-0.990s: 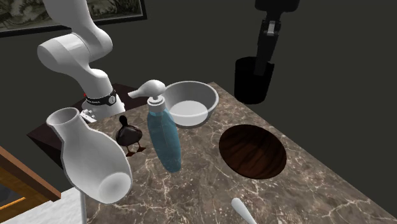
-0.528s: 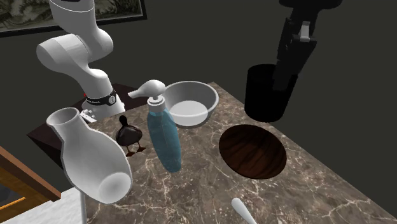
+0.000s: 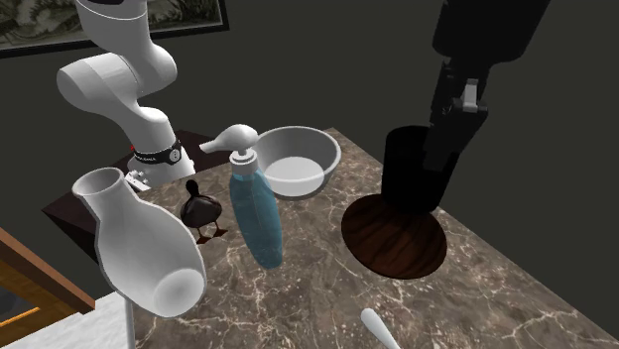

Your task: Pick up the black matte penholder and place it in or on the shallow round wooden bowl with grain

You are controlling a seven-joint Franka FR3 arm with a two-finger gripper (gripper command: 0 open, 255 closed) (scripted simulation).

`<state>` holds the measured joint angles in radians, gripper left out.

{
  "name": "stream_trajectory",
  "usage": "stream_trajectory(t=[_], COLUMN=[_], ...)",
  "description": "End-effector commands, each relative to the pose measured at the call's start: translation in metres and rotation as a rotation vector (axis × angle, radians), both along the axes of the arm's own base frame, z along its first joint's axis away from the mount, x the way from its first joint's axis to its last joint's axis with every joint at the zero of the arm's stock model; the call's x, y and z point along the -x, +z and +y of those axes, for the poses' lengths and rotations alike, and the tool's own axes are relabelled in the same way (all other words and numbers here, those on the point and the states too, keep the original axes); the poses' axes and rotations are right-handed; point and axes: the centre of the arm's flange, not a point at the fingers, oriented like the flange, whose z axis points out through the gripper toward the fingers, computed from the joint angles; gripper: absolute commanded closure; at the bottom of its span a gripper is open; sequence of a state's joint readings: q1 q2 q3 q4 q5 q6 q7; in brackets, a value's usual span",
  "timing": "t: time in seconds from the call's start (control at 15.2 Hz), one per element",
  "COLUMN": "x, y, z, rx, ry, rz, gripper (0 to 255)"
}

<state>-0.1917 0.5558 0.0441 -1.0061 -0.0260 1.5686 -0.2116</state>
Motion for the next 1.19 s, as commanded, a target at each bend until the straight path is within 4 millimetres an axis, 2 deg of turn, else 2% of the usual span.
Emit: stream_trajectory(t=[0.0, 0.99, 1.12], x=[0.001, 0.001, 0.001], y=[-0.011, -0.090, -0.093], z=[0.000, 0.000, 0.000], rx=[0.000, 0.000, 0.000], ry=[0.000, 0.000, 0.000], rz=[-0.001, -0.001, -0.001], gripper=[255, 255, 255])
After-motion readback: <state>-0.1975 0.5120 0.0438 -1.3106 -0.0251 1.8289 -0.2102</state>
